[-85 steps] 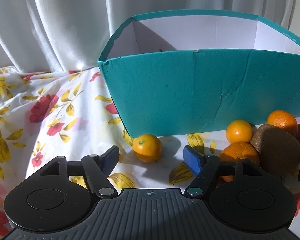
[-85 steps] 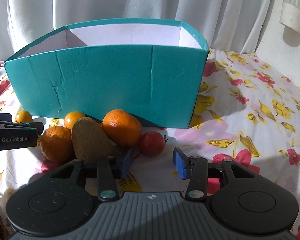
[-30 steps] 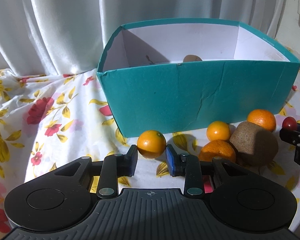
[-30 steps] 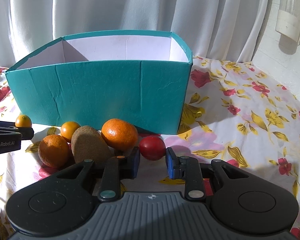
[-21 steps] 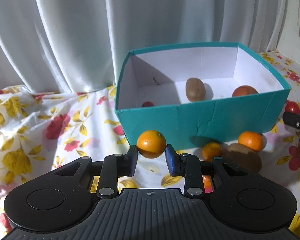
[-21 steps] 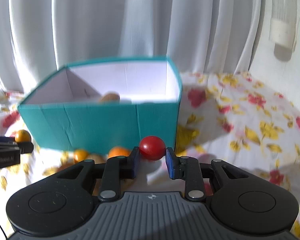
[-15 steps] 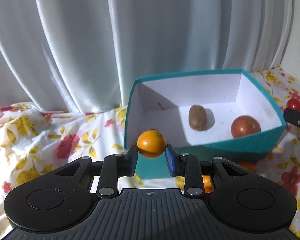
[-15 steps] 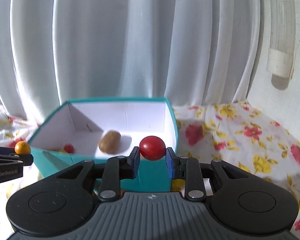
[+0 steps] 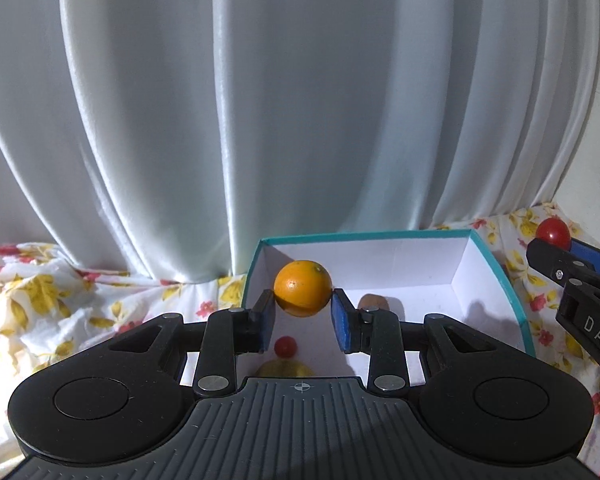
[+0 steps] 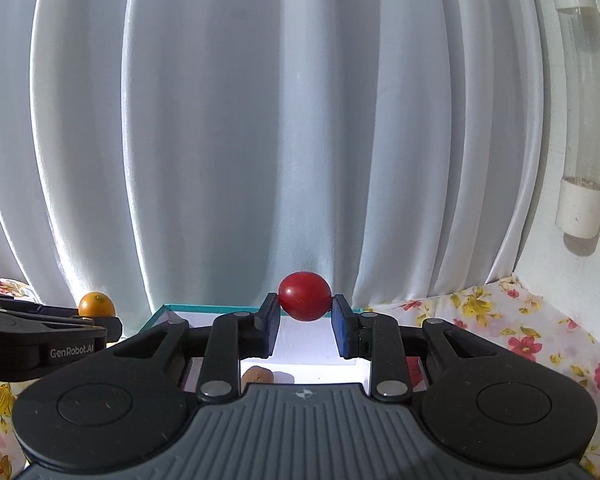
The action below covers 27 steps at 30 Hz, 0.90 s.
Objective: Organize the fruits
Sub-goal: 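Lift the small orange and cherry tomato and carry them over the box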
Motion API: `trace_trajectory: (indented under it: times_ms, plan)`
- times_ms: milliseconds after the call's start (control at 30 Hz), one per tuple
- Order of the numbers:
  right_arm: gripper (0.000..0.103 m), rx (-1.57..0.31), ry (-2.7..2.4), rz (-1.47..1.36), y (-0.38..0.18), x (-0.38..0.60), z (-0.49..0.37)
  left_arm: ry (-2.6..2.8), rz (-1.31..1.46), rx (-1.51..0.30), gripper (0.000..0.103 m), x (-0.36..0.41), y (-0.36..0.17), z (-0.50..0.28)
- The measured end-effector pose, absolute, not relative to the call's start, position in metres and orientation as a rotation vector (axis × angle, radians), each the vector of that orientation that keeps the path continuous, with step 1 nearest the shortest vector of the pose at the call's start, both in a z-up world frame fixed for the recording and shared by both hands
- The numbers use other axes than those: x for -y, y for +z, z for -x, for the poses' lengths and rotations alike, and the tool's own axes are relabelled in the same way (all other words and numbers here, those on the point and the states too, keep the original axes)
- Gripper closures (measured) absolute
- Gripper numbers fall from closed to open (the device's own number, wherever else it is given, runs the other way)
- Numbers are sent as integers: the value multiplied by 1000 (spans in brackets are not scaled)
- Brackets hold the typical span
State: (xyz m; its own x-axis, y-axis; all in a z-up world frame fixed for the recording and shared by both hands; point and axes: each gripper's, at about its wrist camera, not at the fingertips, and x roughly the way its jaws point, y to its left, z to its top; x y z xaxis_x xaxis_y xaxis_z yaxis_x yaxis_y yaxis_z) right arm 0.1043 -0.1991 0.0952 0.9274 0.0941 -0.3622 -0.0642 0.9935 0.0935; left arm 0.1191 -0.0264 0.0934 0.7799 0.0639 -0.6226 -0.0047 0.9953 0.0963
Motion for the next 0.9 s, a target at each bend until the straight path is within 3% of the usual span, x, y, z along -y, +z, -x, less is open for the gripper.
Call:
trace_trajectory:
  times_ms: [900]
  plan:
    - [76, -463, 56, -57, 63, 198, -133, 61, -86, -751, 69, 13, 64, -141]
